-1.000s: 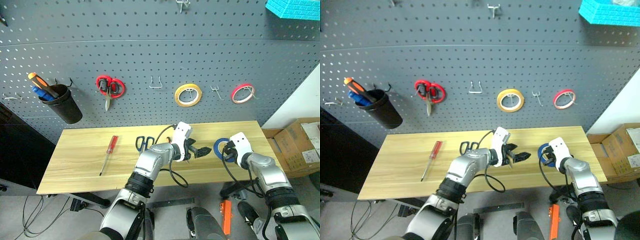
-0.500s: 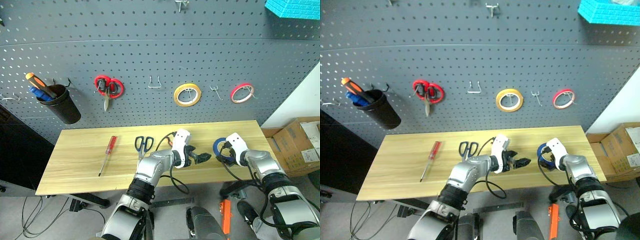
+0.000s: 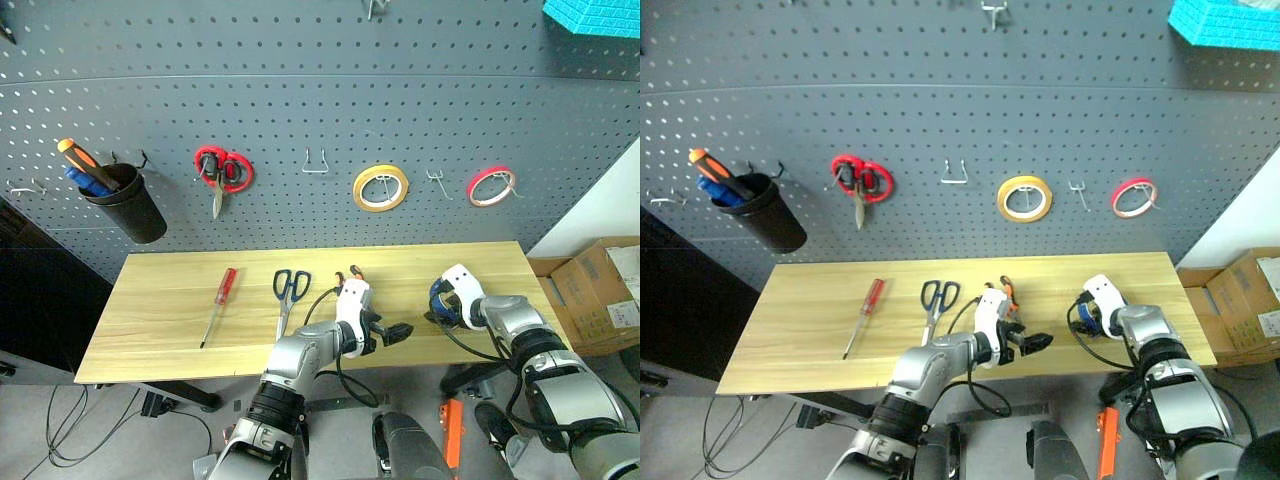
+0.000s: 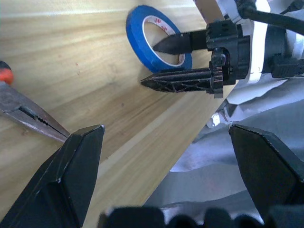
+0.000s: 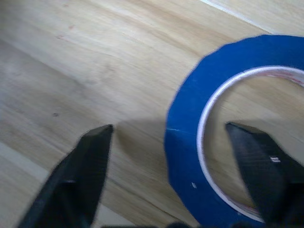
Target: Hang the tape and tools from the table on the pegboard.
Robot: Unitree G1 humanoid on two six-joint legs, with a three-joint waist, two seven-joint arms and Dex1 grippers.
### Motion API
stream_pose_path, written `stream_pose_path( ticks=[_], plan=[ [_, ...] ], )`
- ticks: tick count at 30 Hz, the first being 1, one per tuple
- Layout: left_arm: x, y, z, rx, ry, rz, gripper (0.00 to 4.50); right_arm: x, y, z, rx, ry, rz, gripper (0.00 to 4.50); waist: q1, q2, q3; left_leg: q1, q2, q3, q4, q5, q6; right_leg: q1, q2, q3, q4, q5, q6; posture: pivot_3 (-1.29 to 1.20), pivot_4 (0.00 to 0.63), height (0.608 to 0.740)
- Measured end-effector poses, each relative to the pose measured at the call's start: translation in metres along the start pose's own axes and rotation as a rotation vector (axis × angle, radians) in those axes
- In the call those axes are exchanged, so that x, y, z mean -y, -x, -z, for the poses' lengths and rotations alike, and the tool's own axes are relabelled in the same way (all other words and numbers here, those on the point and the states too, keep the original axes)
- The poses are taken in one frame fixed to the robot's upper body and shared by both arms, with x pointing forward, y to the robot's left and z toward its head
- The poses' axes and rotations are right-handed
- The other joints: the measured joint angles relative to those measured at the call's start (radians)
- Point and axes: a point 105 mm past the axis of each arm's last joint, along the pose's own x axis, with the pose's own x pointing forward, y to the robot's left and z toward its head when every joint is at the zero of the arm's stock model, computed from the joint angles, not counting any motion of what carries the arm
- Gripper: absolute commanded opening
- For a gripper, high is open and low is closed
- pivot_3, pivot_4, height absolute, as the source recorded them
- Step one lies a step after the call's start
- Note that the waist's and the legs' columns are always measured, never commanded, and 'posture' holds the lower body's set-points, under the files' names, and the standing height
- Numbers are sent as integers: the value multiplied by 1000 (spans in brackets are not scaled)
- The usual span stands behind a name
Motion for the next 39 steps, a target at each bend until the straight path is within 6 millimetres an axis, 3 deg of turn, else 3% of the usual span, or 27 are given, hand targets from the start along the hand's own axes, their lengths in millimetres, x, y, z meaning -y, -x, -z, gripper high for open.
stream_pose_path(
  ticks=[7,8,17,19,22,26,29,34,39],
  plan=[
    [2,1,-5,15,7,8,4500,5,2,3,-6,-42,18,656,-1,0,0,0,0,0,0,0,0,0,0,0,0,0,0,62,222,740],
    [2,1,-5,16,8,8,4500,5,2,3,-6,-42,18,543,-1,0,0,0,0,0,0,0,0,0,0,0,0,0,0,62,222,740],
    [11,0,-18,46,-13,40,4500,4,8,11,26,46,43,543,6,0,0,-1,0,-1,-1,0,0,0,0,-1,-1,0,3,40,185,740],
    [15,5,-27,67,-32,55,4500,-2,16,18,53,102,61,543,6,1,-1,-2,0,0,-2,0,-1,-1,0,-1,-1,0,3,18,155,740],
    [26,25,-52,141,-71,119,4500,-28,37,17,171,155,115,543,3,5,-3,-3,0,0,-3,-2,-3,-4,0,-1,1,-3,5,3,135,740],
    [40,56,-80,213,-143,197,4500,-61,75,-12,394,215,231,543,-10,8,-9,-2,0,-1,-3,-2,-4,-6,0,0,3,-3,6,-25,96,740],
    [39,74,-95,250,-164,203,4500,-67,98,-40,535,297,343,543,-16,6,-20,-1,0,0,1,-2,-4,-4,0,0,3,-3,4,-36,73,740],
    [32,95,-114,298,-173,187,4500,-69,104,-75,698,376,453,543,-25,-3,-46,-1,-1,1,2,-2,-4,-1,0,1,-1,-3,0,-37,28,740],
    [23,99,-137,366,-180,133,4500,-64,104,-115,845,411,480,543,-26,-9,-76,0,-1,0,2,-2,-4,1,0,0,-1,-1,2,-23,4,740]
  ],
)
